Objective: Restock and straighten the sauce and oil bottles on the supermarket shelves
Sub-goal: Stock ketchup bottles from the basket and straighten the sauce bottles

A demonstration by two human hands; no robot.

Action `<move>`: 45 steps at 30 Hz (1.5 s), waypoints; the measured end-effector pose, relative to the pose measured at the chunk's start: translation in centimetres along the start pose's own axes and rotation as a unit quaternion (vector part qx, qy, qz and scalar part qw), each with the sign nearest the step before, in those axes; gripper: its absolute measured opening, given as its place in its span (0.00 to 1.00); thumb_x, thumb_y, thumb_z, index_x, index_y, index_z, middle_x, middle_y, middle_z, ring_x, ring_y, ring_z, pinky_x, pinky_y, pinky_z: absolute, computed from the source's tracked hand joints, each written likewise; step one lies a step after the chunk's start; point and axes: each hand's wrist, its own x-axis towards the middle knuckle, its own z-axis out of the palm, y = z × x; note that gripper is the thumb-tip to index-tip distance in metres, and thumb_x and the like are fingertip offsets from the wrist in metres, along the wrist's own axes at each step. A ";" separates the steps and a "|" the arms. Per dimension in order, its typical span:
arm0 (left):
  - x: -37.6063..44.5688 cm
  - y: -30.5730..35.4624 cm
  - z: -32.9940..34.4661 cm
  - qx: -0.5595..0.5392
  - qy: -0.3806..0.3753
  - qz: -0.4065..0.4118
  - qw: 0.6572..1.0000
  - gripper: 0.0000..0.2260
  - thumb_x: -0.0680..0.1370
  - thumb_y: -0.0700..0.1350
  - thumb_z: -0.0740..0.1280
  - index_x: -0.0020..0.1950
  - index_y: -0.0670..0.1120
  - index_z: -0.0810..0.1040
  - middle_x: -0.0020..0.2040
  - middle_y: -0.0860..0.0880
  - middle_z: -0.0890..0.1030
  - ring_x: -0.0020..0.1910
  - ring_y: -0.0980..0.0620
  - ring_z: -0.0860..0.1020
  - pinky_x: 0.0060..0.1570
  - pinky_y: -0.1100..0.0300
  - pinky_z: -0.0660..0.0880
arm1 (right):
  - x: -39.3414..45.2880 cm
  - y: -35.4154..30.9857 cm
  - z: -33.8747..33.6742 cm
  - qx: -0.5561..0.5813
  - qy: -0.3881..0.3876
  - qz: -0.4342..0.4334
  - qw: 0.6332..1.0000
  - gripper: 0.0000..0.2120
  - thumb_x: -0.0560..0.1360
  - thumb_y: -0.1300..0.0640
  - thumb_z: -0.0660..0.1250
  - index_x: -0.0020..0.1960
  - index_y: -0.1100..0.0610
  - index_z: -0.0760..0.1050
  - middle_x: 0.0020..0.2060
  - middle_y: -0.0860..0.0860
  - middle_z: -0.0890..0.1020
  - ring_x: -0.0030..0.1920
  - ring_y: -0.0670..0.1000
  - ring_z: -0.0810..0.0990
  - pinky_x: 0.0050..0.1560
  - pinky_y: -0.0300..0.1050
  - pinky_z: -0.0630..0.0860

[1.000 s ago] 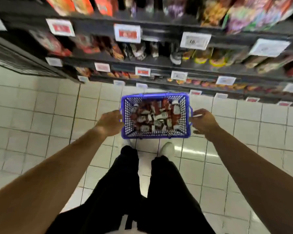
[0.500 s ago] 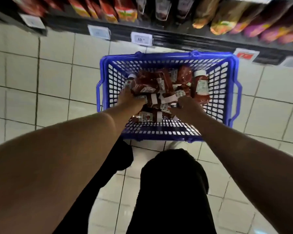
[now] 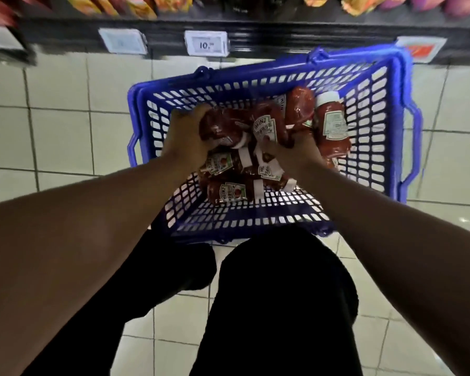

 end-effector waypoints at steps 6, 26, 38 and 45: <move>-9.5 9.1 -12.7 -0.255 -0.071 0.010 0.964 0.30 0.73 0.35 0.77 0.71 0.52 0.72 0.68 0.42 0.73 0.63 0.44 0.78 0.46 0.50 0.84 | -15.2 -5.3 -6.6 0.285 -0.074 0.081 0.952 0.19 0.73 0.44 0.76 0.59 0.52 0.80 0.53 0.55 0.87 0.49 0.56 0.86 0.39 0.50 0.82; -43.8 48.4 -62.1 -0.179 -0.120 0.374 0.902 0.25 0.65 0.54 0.82 0.54 0.47 0.76 0.50 0.41 0.80 0.45 0.46 0.79 0.39 0.51 0.81 | -58.0 -40.4 -33.2 0.444 -0.396 -0.269 0.758 0.29 0.64 0.50 0.82 0.62 0.59 0.83 0.63 0.61 0.81 0.63 0.60 0.80 0.71 0.61 0.71; -46.7 53.1 -76.5 -0.167 0.212 0.411 0.871 0.26 0.60 0.50 0.81 0.55 0.47 0.80 0.45 0.49 0.84 0.41 0.55 0.80 0.33 0.55 0.80 | -67.6 -55.9 -40.1 0.401 -0.126 -0.450 0.788 0.19 0.69 0.50 0.73 0.57 0.56 0.76 0.40 0.55 0.84 0.40 0.54 0.85 0.41 0.48 0.83; -40.9 52.2 -83.0 -0.145 0.257 0.412 0.862 0.27 0.54 0.54 0.82 0.51 0.55 0.80 0.43 0.55 0.85 0.36 0.58 0.82 0.32 0.65 0.77 | -67.3 -61.7 -40.4 0.318 0.014 -0.488 0.813 0.15 0.74 0.56 0.75 0.59 0.58 0.80 0.49 0.53 0.88 0.46 0.51 0.87 0.42 0.43 0.82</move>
